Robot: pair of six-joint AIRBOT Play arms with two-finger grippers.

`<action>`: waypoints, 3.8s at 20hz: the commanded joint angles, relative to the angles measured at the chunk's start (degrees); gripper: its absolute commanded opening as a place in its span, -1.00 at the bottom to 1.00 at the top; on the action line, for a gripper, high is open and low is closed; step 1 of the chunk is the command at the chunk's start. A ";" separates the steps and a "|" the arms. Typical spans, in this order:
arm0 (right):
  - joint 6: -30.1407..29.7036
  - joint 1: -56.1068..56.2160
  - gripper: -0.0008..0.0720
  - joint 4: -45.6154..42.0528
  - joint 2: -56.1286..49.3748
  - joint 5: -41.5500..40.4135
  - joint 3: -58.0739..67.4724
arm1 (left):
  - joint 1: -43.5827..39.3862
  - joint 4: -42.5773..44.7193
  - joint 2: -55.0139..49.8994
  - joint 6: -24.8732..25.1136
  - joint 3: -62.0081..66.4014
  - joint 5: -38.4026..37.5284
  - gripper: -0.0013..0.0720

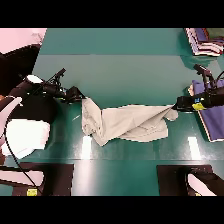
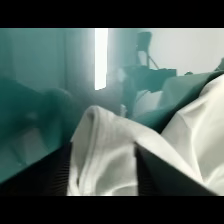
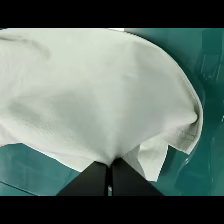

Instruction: Fold the shirts.

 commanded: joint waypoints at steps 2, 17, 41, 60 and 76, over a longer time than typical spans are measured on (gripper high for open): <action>0.04 -0.02 -0.94 0.04 0.00 -0.52 -0.02 | 0.11 -2.16 -0.76 3.28 0.04 -2.60 -0.14; -1.57 -0.02 -0.94 -7.65 0.07 3.82 26.29 | 4.26 4.11 22.97 -0.33 22.84 -3.32 -0.89; 0.68 0.00 -0.94 -16.06 -15.87 18.78 35.54 | 1.70 20.46 15.41 -10.62 34.12 -11.54 -0.89; -7.45 -9.79 -0.07 5.14 -20.65 6.29 21.99 | 7.28 26.80 14.32 -11.93 6.75 -13.64 0.36; -9.55 -21.55 -0.14 13.99 2.12 4.35 -3.74 | 5.60 16.72 28.28 -9.53 -32.09 4.92 0.35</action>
